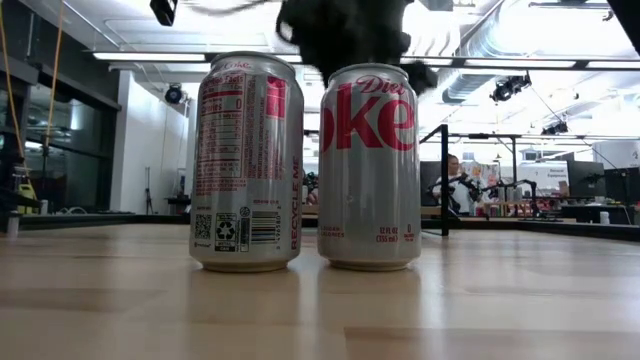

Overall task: Place canned beverage on shelf
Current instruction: Put the top right silver soda can on the shelf

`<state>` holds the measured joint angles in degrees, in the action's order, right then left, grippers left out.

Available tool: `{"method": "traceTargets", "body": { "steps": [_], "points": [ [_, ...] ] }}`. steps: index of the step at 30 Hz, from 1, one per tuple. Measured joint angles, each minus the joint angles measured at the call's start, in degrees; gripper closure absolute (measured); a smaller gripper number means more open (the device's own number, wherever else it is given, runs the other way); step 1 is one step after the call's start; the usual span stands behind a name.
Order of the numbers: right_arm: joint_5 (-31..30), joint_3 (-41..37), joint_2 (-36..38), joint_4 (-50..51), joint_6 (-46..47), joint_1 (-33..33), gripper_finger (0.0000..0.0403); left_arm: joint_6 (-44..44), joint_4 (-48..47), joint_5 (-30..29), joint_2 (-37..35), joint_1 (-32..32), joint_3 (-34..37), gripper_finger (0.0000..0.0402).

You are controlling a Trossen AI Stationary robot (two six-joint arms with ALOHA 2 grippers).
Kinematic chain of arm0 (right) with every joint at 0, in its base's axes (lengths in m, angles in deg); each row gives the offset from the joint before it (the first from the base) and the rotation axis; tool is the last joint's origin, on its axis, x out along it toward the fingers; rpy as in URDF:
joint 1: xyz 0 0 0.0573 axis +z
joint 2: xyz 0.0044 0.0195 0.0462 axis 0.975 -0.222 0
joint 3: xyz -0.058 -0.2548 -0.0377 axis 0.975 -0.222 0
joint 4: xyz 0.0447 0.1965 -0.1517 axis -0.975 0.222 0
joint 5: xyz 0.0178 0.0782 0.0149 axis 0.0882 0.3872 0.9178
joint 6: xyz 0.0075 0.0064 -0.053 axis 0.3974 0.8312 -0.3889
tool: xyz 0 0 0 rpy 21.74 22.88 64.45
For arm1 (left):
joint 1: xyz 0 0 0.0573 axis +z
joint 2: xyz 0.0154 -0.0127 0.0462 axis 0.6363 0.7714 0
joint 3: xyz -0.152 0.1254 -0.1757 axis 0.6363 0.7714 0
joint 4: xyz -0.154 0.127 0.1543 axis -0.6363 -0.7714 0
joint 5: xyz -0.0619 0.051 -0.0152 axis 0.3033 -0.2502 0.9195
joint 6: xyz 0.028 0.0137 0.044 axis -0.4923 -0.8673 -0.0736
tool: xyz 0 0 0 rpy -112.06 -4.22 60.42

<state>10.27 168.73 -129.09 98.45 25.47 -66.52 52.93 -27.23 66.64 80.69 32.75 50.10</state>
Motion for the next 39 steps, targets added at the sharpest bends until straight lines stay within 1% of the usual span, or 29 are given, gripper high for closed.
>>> {"method": "traceTargets", "body": {
  "steps": [3,5,8,11,15,19,25,32,39],
  "points": [
    [1.31,0.00,4.05,2.63,-4.88,-1.14,0.0116,0.00,0.00,-0.57,0.00,0.00,0.00,0.0399],
    [1.17,0.00,6.81,3.27,-8.13,-2.57,0.0116,-0.09,0.00,-1.31,0.00,0.00,0.00,0.0399],
    [0.82,0.00,11.38,3.57,-10.59,-5.22,0.0116,-0.05,0.02,-2.47,0.00,0.00,0.00,0.0399],
    [-0.28,0.07,15.42,3.51,-11.55,-7.92,0.0116,0.04,0.04,-3.21,0.00,0.00,0.00,0.0399],
    [-2.58,0.07,18.35,3.59,-15.23,-10.62,0.0116,0.57,0.04,-3.18,0.00,0.00,0.00,0.0399],
    [-2.62,0.07,19.15,3.54,-19.78,-11.86,0.0116,3.28,0.08,-3.14,0.00,0.00,0.00,0.0399],
    [-2.47,0.07,18.97,3.23,-25.19,-11.91,0.0116,5.62,0.09,-3.11,0.00,0.00,0.00,0.0399],
    [-1.07,0.07,18.93,3.24,-26.80,-11.91,0.0116,5.62,0.07,-3.10,0.00,0.00,0.00,0.0399],
    [-1.07,0.07,18.93,3.20,-25.15,-11.91,0.0116,5.57,0.07,-3.10,0.00,-0.02,0.00,0.0399]
  ]
}}
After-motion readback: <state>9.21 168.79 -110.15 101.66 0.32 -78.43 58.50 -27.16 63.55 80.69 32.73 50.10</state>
